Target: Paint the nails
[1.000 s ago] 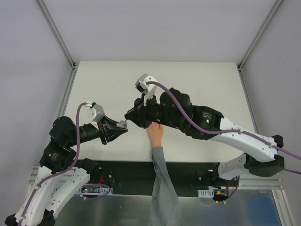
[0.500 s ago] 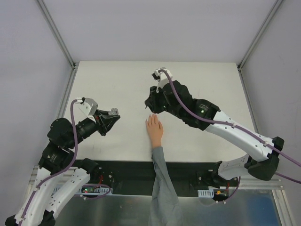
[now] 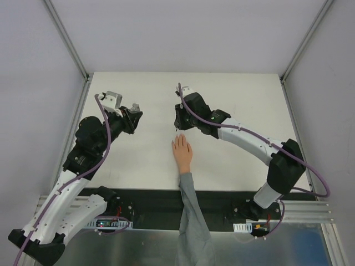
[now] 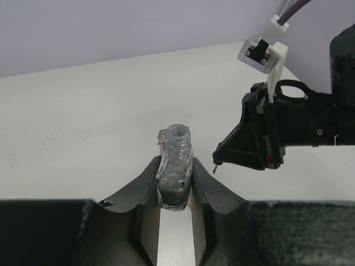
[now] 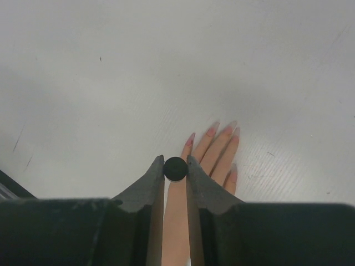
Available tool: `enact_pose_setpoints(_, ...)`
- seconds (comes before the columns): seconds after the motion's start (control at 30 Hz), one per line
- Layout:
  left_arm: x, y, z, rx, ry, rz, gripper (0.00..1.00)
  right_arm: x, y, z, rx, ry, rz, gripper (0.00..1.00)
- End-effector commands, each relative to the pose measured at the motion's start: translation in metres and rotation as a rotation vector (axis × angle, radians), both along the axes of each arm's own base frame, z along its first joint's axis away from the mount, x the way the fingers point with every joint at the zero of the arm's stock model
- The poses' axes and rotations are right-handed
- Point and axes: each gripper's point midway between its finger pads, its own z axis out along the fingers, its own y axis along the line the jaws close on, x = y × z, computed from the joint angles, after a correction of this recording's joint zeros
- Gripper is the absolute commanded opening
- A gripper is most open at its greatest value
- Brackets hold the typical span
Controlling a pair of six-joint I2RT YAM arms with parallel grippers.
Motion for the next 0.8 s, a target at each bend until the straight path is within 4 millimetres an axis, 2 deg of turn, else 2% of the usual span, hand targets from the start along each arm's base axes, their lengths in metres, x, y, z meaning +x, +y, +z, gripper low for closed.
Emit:
enact_pose_setpoints(0.0,0.019,0.019,0.034,-0.064,-0.085,0.154,0.0,0.015,0.023,0.008,0.104,-0.001,0.034,0.0)
enact_pose_setpoints(0.07,0.018,0.022,0.024,-0.044,-0.016,0.175,0.0,0.022,0.029,0.008,0.107,0.003,0.029,0.0)
enact_pose_setpoints(0.13,0.016,0.021,0.031,-0.046,0.0,0.163,0.0,0.027,0.03,-0.009,0.06,0.03,0.018,0.0)
enact_pose_setpoints(0.17,0.014,0.021,0.029,-0.035,0.022,0.162,0.0,0.032,0.033,-0.002,0.066,0.027,0.015,0.0)
enact_pose_setpoints(0.2,0.016,0.02,0.033,-0.033,0.025,0.161,0.0,0.036,0.033,-0.015,0.045,0.052,0.012,0.0)
enact_pose_setpoints(0.27,0.02,0.019,0.034,-0.016,0.039,0.165,0.0,0.043,0.033,-0.017,0.038,0.068,0.001,0.01)
enact_pose_setpoints(0.37,0.031,0.015,0.043,0.01,0.032,0.163,0.0,0.052,0.025,-0.033,0.001,0.102,-0.021,0.0)
enact_pose_setpoints(0.4,0.035,0.012,0.048,0.013,0.031,0.158,0.0,0.058,0.022,-0.03,0.0,0.103,-0.033,0.0)
enact_pose_setpoints(0.43,0.037,0.011,0.049,0.016,0.031,0.155,0.0,0.058,0.018,-0.041,-0.029,0.135,-0.046,0.01)
enact_pose_setpoints(0.5,0.042,0.005,0.05,0.023,0.037,0.138,0.0,0.061,0.013,-0.046,-0.046,0.148,-0.067,0.0)
enact_pose_setpoints(0.77,0.056,-0.008,0.048,0.041,0.057,0.102,0.0,0.054,0.007,-0.075,-0.099,0.223,-0.06,0.0)
